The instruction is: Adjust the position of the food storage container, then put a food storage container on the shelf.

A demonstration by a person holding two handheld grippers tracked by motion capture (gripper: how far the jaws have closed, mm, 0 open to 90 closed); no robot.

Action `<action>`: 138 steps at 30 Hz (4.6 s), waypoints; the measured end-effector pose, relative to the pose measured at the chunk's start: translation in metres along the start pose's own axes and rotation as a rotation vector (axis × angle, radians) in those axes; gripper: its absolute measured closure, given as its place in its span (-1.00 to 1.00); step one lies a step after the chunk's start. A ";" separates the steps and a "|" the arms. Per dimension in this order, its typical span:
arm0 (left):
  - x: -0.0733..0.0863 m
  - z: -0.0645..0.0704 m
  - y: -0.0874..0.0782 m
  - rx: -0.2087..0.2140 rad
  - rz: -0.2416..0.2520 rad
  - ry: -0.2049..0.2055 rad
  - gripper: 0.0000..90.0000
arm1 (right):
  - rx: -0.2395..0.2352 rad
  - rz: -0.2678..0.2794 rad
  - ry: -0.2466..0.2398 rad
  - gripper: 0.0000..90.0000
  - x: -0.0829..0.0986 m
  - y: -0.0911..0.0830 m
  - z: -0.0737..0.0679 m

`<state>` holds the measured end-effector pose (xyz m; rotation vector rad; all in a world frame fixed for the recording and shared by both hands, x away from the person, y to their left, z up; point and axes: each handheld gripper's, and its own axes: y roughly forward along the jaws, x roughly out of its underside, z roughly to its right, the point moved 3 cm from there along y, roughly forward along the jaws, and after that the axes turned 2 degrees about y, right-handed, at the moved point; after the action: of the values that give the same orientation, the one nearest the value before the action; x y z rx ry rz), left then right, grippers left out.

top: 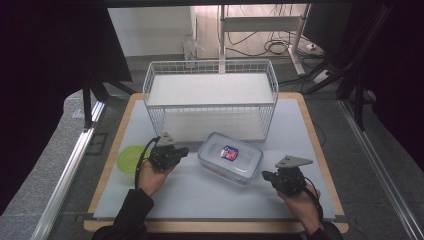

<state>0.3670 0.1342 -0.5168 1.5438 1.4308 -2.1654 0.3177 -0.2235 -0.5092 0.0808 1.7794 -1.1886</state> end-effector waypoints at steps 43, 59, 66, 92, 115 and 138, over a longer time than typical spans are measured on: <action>0.006 0.013 0.025 0.087 -0.090 -0.093 1.00 | 0.060 -0.017 0.064 1.00 -0.034 0.049 0.041; 0.032 0.034 -0.008 0.057 -0.108 -0.125 1.00 | 0.032 -0.037 -0.036 1.00 -0.026 0.040 0.007; 0.038 0.045 -0.017 0.068 -0.113 -0.074 1.00 | 0.032 -0.042 -0.053 1.00 -0.024 0.041 0.006; 0.066 0.047 -0.067 -0.002 0.012 -0.064 -0.55 | -0.025 0.105 -0.076 -0.29 -0.009 -0.011 0.006; 0.069 0.053 -0.063 -0.023 0.017 0.011 -0.93 | -0.062 0.103 -0.015 -0.79 -0.003 -0.004 0.010; 0.012 0.031 -0.014 0.106 -0.040 -0.107 -0.96 | -0.045 0.063 -0.017 -0.97 -0.037 0.014 0.008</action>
<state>0.3324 0.1231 -0.5164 1.4192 1.3457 -2.3437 0.3499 -0.2064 -0.4927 0.0992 1.7757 -1.1011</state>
